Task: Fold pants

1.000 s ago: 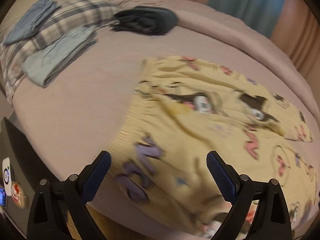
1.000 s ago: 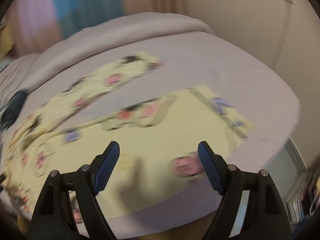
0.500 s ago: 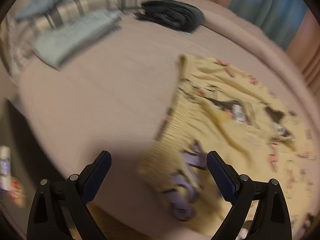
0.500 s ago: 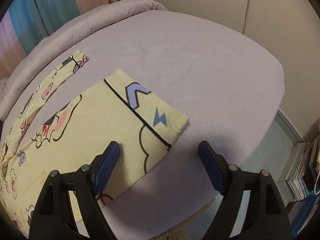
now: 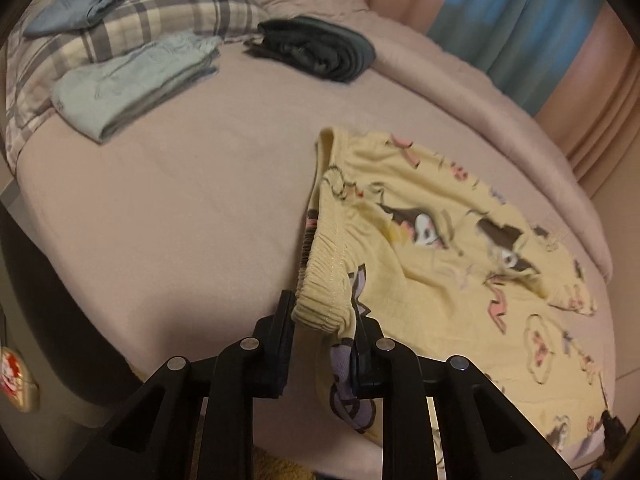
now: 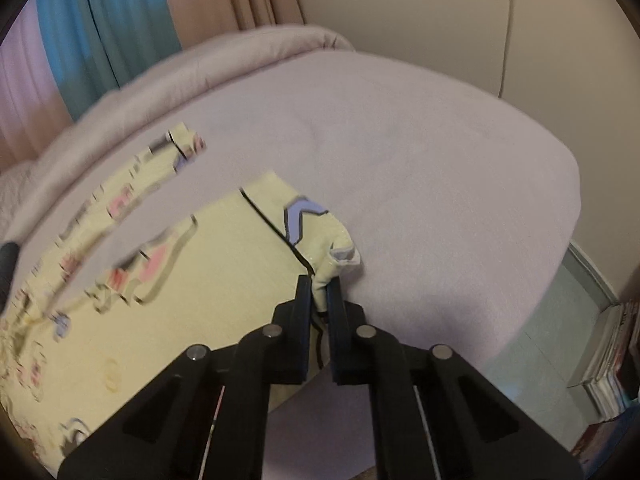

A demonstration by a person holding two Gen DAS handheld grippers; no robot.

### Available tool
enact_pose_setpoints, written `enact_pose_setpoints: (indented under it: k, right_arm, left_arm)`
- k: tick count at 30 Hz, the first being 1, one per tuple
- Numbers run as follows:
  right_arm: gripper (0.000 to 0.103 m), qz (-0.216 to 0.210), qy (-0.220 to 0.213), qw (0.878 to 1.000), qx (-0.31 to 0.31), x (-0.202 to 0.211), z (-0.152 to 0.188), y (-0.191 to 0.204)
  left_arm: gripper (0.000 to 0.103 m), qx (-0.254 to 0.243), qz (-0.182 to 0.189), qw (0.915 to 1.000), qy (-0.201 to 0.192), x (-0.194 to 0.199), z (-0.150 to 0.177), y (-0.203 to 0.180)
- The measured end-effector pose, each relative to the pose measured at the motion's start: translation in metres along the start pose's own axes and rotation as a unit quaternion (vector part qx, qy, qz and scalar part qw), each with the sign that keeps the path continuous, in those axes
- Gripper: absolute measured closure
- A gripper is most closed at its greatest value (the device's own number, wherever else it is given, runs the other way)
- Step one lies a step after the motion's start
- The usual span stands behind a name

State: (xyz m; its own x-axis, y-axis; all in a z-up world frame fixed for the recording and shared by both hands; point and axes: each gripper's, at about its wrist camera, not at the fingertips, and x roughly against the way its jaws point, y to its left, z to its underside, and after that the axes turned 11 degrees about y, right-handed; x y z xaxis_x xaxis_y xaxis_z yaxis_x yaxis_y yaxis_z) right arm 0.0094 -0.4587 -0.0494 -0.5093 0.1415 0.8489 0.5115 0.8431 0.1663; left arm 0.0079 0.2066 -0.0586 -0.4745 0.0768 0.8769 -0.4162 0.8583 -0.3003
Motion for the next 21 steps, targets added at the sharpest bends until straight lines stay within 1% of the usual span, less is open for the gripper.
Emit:
enact_pose_setpoints:
  k: [2,4,5,7,8,10,11,12,13,14,15,16,17,18,19,20,21]
  right_arm:
    - [0.096,-0.013,-0.014,1.000,-0.003,0.013,-0.001,-0.001]
    - [0.096,-0.010,-0.021,1.000,0.002,0.024,-0.001,0.000]
    - [0.096,-0.004,-0.023,1.000,0.008,0.028,0.000,0.000]
    - [0.096,0.005,-0.025,1.000,0.010,0.029,0.001,-0.001]
    - [0.096,0.010,-0.020,1.000,0.009,0.024,0.000,-0.004]
    - [0.096,0.048,0.005,0.999,0.014,0.009,0.002,-0.009]
    - [0.096,0.062,0.032,0.997,0.019,-0.001,0.005,-0.013]
    - [0.093,0.060,0.046,0.997,0.015,-0.009,0.008,-0.015]
    - [0.093,0.050,0.055,0.997,0.014,-0.015,0.012,-0.018]
    - [0.093,0.051,0.049,0.997,0.019,-0.014,0.013,-0.019]
    - [0.092,0.053,0.044,0.997,0.022,-0.010,0.013,-0.019]
    - [0.087,0.056,0.047,0.997,0.021,-0.008,0.012,-0.019]
    - [0.073,0.059,0.056,0.997,0.016,-0.005,0.008,-0.019]
    - [0.055,0.063,0.060,0.996,0.012,-0.001,0.004,-0.020]
    - [0.048,0.064,0.055,0.996,0.012,0.005,0.001,-0.019]
    - [0.043,0.064,0.048,0.997,0.015,0.011,-0.002,-0.018]
    - [0.042,0.064,0.039,0.997,0.020,0.017,-0.005,-0.017]
  left_arm:
    - [0.081,-0.015,-0.009,0.9998,-0.003,0.008,0.000,-0.003]
    - [0.081,-0.028,-0.026,0.9992,-0.007,0.011,0.000,-0.005]
    - [0.081,-0.029,-0.036,0.9989,-0.004,0.007,0.000,-0.003]
    - [0.081,-0.012,-0.033,0.9992,0.017,-0.006,-0.003,0.009]
    - [0.080,-0.005,-0.035,0.9988,0.034,-0.017,-0.003,0.016]
    - [0.077,-0.008,-0.047,0.9973,0.056,-0.031,0.002,0.019]
    - [0.076,-0.019,-0.055,0.9968,0.055,-0.035,0.005,0.017]
    - [0.076,-0.036,-0.066,0.9962,0.045,-0.033,0.008,0.011]
    - [0.073,-0.052,-0.077,0.9946,0.045,-0.032,0.009,0.006]
    - [0.068,-0.063,-0.091,0.9926,0.049,-0.032,0.009,0.002]
    - [0.066,-0.064,-0.100,0.9915,0.054,-0.031,0.007,0.000]
    - [0.061,-0.059,-0.104,0.9910,0.059,-0.030,0.005,0.000]
    - [0.059,-0.050,-0.103,0.9914,0.064,-0.028,0.002,0.002]
    - [0.058,-0.041,-0.096,0.9923,0.066,-0.024,0.000,0.005]
    - [0.058,-0.032,-0.089,0.9933,0.066,-0.021,-0.002,0.007]
    - [0.058,-0.024,-0.085,0.9939,0.066,-0.017,-0.005,0.010]
    - [0.058,-0.016,-0.088,0.9940,0.063,-0.012,-0.008,0.011]
